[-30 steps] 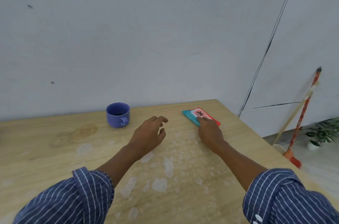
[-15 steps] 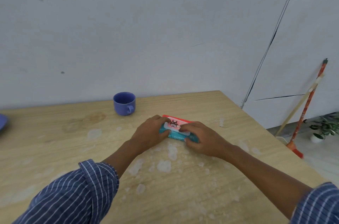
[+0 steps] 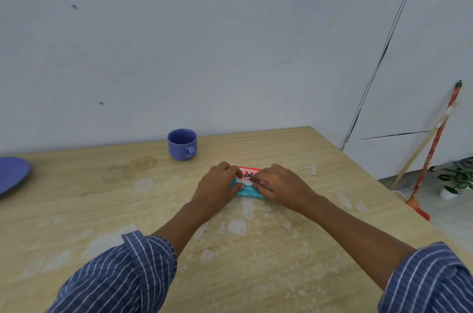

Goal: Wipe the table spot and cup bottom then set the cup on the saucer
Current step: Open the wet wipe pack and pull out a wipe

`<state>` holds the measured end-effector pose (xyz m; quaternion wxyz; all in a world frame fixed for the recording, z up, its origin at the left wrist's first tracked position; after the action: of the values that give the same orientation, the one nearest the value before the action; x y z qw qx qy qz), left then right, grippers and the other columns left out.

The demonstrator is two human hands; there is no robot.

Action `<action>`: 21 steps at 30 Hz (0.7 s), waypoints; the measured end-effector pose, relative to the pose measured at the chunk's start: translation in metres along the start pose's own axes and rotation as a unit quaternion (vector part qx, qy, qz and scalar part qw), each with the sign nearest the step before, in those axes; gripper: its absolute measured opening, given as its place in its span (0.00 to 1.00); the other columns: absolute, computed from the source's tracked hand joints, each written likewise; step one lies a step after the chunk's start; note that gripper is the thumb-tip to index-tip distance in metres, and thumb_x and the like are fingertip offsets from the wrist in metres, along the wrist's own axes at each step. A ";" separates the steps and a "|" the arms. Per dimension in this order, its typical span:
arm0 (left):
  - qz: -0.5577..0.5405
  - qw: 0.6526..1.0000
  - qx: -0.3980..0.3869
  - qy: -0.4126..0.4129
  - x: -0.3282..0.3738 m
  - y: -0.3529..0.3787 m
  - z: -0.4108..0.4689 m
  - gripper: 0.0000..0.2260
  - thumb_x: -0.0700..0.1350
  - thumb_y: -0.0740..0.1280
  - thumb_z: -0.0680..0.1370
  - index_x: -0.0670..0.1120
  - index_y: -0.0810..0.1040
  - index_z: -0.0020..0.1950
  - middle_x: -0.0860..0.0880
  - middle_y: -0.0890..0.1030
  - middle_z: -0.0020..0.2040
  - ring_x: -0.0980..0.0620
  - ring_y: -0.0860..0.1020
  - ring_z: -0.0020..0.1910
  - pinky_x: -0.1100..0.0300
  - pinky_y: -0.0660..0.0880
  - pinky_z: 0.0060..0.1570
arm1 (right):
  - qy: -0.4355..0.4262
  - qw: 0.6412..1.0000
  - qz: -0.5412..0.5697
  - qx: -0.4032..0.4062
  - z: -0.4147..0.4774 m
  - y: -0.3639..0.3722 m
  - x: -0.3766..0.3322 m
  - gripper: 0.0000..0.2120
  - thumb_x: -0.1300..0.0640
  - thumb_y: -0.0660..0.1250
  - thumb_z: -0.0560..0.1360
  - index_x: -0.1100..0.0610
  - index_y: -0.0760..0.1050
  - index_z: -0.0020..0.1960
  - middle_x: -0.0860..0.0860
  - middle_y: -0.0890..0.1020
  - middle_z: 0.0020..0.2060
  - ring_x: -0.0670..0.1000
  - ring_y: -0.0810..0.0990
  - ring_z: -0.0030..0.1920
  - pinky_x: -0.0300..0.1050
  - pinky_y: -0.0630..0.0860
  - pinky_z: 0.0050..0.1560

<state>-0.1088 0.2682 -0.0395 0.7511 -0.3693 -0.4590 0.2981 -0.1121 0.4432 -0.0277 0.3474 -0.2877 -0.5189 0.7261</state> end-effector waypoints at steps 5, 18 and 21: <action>-0.026 1.000 0.001 -0.017 0.001 0.005 0.003 0.11 0.49 0.70 0.76 0.49 0.79 0.57 0.50 0.81 0.54 0.52 0.77 0.51 0.59 0.75 0.51 | -0.009 0.999 -0.052 0.002 0.000 0.000 -0.003 0.13 0.51 0.61 0.80 0.54 0.83 0.53 0.52 0.85 0.43 0.54 0.77 0.43 0.52 0.77 0.41; -0.005 0.999 -0.027 -0.023 0.000 0.007 0.005 0.18 0.53 0.66 0.79 0.57 0.73 0.69 0.51 0.79 0.61 0.54 0.77 0.57 0.61 0.76 0.55 | 0.162 0.977 0.088 0.109 0.023 -0.015 0.032 0.02 0.57 0.62 0.81 0.51 0.70 0.51 0.50 0.78 0.46 0.49 0.77 0.41 0.49 0.80 0.40; 0.006 0.998 -0.056 -0.027 -0.001 0.006 0.010 0.22 0.54 0.64 0.79 0.57 0.68 0.74 0.50 0.77 0.62 0.53 0.76 0.57 0.62 0.76 0.55 | 0.195 0.971 0.080 0.114 0.023 -0.006 0.038 0.11 0.59 0.62 0.80 0.50 0.74 0.61 0.50 0.76 0.52 0.48 0.76 0.49 0.43 0.80 0.47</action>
<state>-0.1192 0.2740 -0.0421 0.7147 -0.4056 -0.4927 0.2864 -0.1520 0.4624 -0.0174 0.4134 -0.4225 -0.3306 0.7357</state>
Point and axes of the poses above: each hand's wrist, its own z-axis towards the middle knuckle, its own y-axis out of the palm, x = y × z, the point moved 4 cm from there along z, towards the middle knuckle
